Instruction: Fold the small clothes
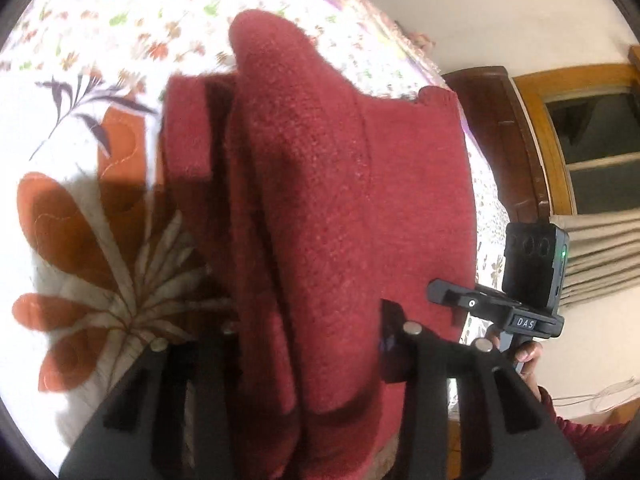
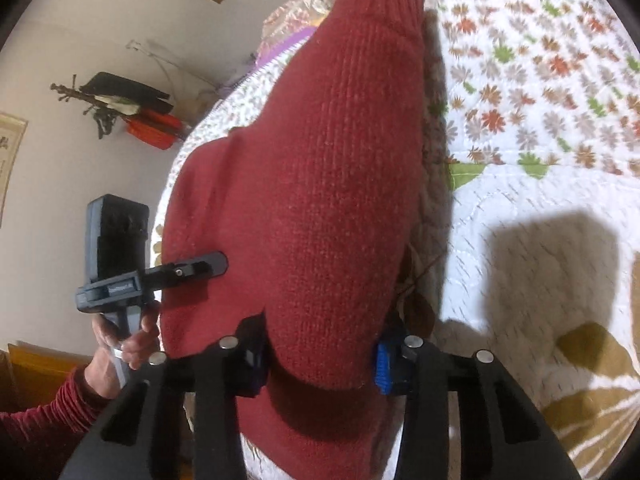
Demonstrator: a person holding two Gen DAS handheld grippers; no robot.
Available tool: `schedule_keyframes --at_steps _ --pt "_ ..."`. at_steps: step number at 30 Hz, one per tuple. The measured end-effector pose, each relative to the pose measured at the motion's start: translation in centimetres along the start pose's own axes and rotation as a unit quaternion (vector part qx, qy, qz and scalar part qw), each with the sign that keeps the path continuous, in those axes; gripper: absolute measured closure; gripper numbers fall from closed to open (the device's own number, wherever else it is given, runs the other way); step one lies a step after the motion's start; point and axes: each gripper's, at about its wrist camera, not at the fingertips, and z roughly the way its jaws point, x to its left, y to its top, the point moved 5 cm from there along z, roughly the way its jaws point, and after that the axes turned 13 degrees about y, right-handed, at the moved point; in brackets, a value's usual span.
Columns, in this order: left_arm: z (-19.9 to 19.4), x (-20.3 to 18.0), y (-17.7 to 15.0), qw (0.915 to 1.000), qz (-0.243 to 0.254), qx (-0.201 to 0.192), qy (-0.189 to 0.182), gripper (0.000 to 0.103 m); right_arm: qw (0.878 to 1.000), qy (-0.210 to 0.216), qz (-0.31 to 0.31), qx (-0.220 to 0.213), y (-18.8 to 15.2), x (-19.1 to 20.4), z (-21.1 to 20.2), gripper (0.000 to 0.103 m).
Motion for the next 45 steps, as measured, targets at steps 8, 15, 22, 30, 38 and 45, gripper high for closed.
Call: schedule_keyframes --at_steps 8,15,22,30,38,45 --pt "-0.4 -5.4 -0.3 0.9994 0.014 -0.009 -0.029 0.069 1.000 0.011 -0.009 -0.020 -1.5 1.0 -6.5 0.065" --pt "0.5 -14.3 -2.4 0.9976 0.055 -0.015 -0.039 0.069 0.999 0.008 -0.008 -0.035 -3.8 -0.5 -15.4 0.064" --pt "7.2 -18.1 -5.1 0.9988 0.041 0.013 -0.021 0.068 0.999 -0.031 0.027 -0.030 -6.3 -7.6 -20.5 0.063" --pt "12.4 -16.0 -6.9 0.9994 0.023 0.008 0.023 0.041 0.996 -0.005 0.074 -0.046 -8.4 -13.8 -19.7 0.048" --pt "8.0 -18.8 -8.9 0.9943 0.068 -0.030 0.076 0.030 0.998 -0.007 0.060 -0.027 -12.3 -12.1 -21.9 0.031" --pt "8.8 -18.4 -13.3 0.9875 0.081 -0.022 0.133 0.029 0.996 0.007 0.091 0.001 -15.6 -13.4 -19.7 0.043"
